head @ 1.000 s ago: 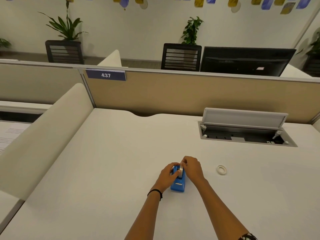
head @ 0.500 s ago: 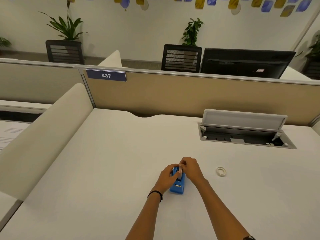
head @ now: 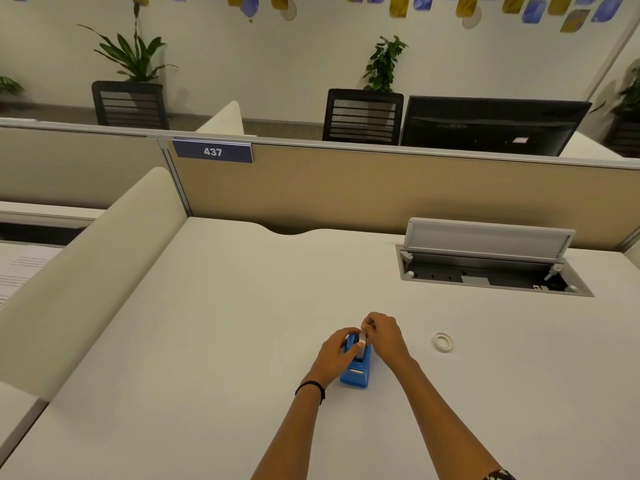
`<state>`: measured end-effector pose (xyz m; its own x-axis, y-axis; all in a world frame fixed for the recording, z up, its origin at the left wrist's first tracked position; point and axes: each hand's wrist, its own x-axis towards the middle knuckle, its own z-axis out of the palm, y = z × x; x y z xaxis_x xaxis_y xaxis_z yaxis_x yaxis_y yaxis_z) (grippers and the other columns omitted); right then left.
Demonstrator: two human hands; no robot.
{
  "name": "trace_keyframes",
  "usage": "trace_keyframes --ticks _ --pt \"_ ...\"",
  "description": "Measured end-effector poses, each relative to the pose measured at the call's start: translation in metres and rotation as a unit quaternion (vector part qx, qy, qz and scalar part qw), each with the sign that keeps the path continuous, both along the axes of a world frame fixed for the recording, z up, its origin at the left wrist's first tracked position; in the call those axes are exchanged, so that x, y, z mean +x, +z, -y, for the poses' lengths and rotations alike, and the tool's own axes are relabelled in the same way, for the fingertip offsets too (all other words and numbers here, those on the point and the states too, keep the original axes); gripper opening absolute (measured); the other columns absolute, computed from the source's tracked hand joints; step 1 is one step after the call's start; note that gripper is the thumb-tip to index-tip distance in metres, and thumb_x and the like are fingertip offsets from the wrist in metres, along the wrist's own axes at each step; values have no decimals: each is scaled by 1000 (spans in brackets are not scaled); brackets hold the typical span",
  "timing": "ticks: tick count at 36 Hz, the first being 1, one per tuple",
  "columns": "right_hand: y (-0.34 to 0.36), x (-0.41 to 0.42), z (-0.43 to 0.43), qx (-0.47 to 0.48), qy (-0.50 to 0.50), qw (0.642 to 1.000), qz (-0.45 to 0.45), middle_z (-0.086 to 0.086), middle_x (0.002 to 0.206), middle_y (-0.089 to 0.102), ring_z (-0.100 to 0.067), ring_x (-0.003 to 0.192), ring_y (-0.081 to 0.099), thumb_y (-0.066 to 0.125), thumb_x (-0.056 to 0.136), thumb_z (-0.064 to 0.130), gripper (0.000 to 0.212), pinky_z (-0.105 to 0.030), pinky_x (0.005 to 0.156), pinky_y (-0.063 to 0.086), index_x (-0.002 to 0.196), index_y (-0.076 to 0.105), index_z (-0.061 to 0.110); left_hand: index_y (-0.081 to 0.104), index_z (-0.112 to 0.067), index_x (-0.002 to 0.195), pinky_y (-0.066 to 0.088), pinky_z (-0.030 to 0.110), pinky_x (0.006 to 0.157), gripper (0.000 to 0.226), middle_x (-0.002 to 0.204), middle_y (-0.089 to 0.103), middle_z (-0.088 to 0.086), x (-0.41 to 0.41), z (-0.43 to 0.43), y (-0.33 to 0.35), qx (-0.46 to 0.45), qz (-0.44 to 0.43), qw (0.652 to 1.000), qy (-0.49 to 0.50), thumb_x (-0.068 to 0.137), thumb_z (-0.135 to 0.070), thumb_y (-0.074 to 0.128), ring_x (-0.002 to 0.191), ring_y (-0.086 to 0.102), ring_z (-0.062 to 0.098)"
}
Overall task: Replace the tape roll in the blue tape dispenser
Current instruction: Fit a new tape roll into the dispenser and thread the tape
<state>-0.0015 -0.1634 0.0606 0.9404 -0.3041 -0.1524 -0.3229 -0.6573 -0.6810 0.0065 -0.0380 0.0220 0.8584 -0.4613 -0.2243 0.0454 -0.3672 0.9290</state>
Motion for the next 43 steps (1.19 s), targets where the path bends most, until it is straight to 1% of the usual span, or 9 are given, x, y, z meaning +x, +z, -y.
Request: trace_keyframes --ticks 9,16,18,20,23,28,31,34,43 --pt "9 -2 2 -4 22 1000 -1 -25 88 69 -36 79 66 50 89 4 16 -40 81 55 88 63 -5 44 -22 129 40 33 104 52 134 51 0 1 -3 -3 19 -14 999 -34 84 -41 63 123 49 19" --pt "11 -5 3 -21 32 999 -2 -20 84 72 -29 73 69 51 90 7 16 -34 81 55 86 64 0 41 -24 132 34 27 102 61 138 46 -4 2 -6 -5 23 -15 998 -57 80 -38 69 121 41 9" --pt "12 -7 3 -24 33 999 3 -19 82 72 -30 73 68 51 89 6 16 -36 81 55 85 65 0 42 -24 131 35 29 103 51 137 47 -2 1 -6 -4 27 -15 998 -57 86 -40 59 124 44 14" --pt "11 -9 3 -23 36 999 12 -19 82 72 -31 74 67 52 88 5 16 -41 81 55 83 65 0 45 -25 130 34 20 99 37 134 49 -4 0 -6 -1 21 -30 998 -48 97 -39 37 121 45 13" --pt "11 -11 4 -20 36 999 20 -19 81 72 -30 74 67 51 88 4 16 -41 81 55 81 65 0 47 -26 128 30 9 88 40 123 49 -10 -2 -6 2 -2 -44 999 -30 101 -36 18 112 43 5" --pt "8 -12 5 -17 35 999 26 -16 79 71 -30 76 65 52 89 7 17 -43 84 53 79 64 4 45 -14 132 32 24 105 35 138 47 5 -1 -5 3 20 -5 999 -30 100 -13 31 127 43 18" --pt "7 -13 4 -5 21 999 31 -15 81 71 -29 77 64 52 89 9 15 -40 82 54 81 64 5 45 -10 131 32 29 109 36 139 47 8 -2 -4 2 22 3 1000 -16 97 -4 35 127 44 22" --pt "7 -16 4 25 0 999 43 -18 84 71 -28 76 67 56 89 10 12 -32 75 53 84 64 4 49 -9 129 35 31 109 34 136 51 9 -2 -3 2 14 9 1000 8 96 -4 40 125 48 23" --pt "5 -20 4 61 -25 996 60 -21 89 70 -31 80 68 54 90 9 13 -33 77 54 88 62 -1 54 -8 124 38 31 107 30 131 56 9 -10 1 1 -3 9 998 64 95 -11 45 119 53 24"
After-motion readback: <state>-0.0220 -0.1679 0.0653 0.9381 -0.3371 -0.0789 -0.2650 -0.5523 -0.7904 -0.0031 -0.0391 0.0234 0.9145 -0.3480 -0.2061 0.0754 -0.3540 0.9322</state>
